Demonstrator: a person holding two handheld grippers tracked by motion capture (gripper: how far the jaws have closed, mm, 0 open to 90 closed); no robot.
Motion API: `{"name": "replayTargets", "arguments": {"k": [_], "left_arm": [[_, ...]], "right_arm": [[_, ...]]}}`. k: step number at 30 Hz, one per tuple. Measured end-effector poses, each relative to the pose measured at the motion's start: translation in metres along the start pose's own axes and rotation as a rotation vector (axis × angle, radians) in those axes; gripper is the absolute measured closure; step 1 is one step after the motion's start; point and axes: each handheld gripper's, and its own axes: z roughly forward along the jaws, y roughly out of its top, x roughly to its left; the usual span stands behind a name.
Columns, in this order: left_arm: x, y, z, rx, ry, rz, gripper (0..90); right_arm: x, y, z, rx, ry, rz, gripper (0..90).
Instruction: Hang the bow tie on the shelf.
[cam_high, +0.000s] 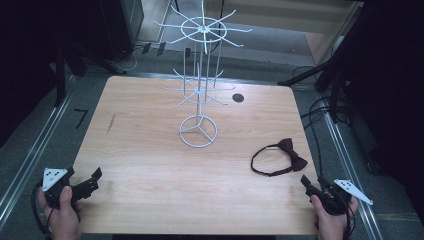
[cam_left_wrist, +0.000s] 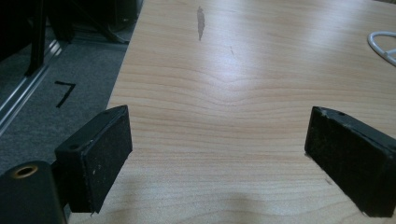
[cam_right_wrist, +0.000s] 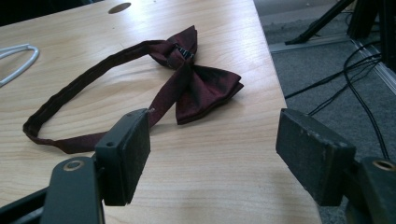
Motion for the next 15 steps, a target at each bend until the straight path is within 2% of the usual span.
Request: {"name": "replayTargets", "arguments": {"k": [3, 5, 8, 10, 15], "left_arm": [[0.0001, 0.0001, 0.0002, 0.002, -0.001, -0.005, 8.2], [0.0005, 0.0001, 0.0000, -0.001, -0.004, -0.007, 8.2], [0.0001, -0.0003, -0.0010, -0.009, 0.006, -0.007, 8.2], [-0.0005, -0.0008, -0.0017, -0.016, 0.008, 0.000, 8.2], [-0.0009, -0.0011, -0.0021, -0.027, 0.006, -0.001, 8.1]], "right_arm": [[0.0009, 0.0004, 0.0010, 0.004, -0.020, -0.005, 25.5], [0.0023, 0.0004, 0.0015, 0.008, -0.039, -0.026, 25.1], [0.0049, 0.0009, 0.0015, 0.016, -0.041, -0.019, 24.6], [0.0055, 0.0020, 0.0020, 0.034, -0.040, -0.038, 24.6], [0.0068, 0.0082, 0.0014, 0.072, -0.074, -0.077, 24.7]]}}
